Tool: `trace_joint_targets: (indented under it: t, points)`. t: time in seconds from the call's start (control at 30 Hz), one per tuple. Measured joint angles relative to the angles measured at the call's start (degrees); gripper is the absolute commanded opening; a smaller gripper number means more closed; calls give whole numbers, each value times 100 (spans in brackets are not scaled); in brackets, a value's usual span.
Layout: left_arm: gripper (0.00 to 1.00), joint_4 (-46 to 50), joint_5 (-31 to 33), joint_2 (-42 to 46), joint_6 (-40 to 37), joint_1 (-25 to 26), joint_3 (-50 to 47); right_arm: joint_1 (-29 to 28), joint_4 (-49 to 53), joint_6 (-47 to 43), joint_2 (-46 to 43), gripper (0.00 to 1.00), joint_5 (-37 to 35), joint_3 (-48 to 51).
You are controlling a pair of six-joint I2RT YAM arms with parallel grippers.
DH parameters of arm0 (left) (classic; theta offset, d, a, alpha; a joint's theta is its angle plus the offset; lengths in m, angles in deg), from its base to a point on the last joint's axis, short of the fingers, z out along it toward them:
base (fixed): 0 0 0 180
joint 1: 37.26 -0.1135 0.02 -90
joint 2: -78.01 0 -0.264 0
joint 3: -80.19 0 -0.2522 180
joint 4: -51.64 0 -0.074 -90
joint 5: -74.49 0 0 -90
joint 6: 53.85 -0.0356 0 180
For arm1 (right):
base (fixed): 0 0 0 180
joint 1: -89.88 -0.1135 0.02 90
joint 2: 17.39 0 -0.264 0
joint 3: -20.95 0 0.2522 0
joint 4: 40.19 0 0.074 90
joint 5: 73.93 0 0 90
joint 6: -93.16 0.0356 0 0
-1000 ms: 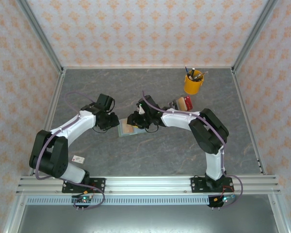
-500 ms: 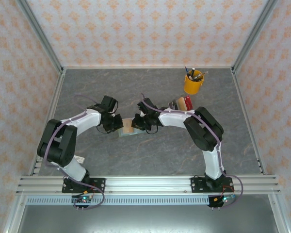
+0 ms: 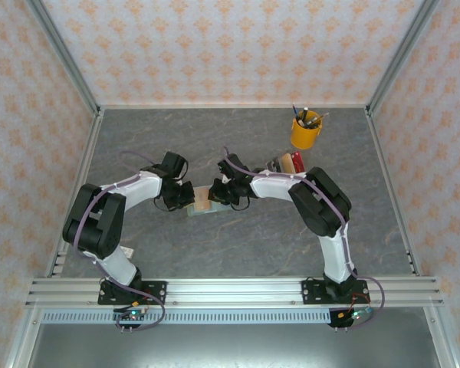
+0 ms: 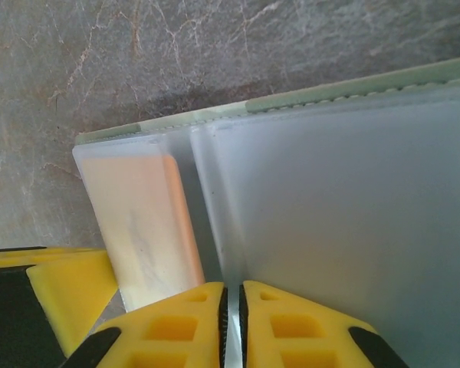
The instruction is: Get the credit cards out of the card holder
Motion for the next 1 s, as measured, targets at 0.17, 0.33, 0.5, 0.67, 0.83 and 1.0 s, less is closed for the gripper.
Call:
trace_joint_targets:
  t: [0.17, 0.33, 0.5, 0.67, 0.83, 1.0]
  points:
    - [4, 17, 63, -7, -2, 0, 9, 22, -70, -11, 7, 18, 105, 2]
    - [4, 52, 192, -52, -7, 0, 72, 37, -435, -7, 7, 18, 256, 61]
    - [5, 68, 186, -61, -22, 0, 90, 42, -658, -20, -15, 22, 293, 212]
    - [10, 90, 164, -42, -26, 0, 107, -13, -304, -321, -81, 25, 17, 122]
    - [14, 212, 146, 26, -48, -2, 136, -254, 514, -717, -81, 27, -774, -284]
    - [17, 345, 177, 304, -46, -55, 184, -501, 1110, -1019, -105, 34, -1416, -518]
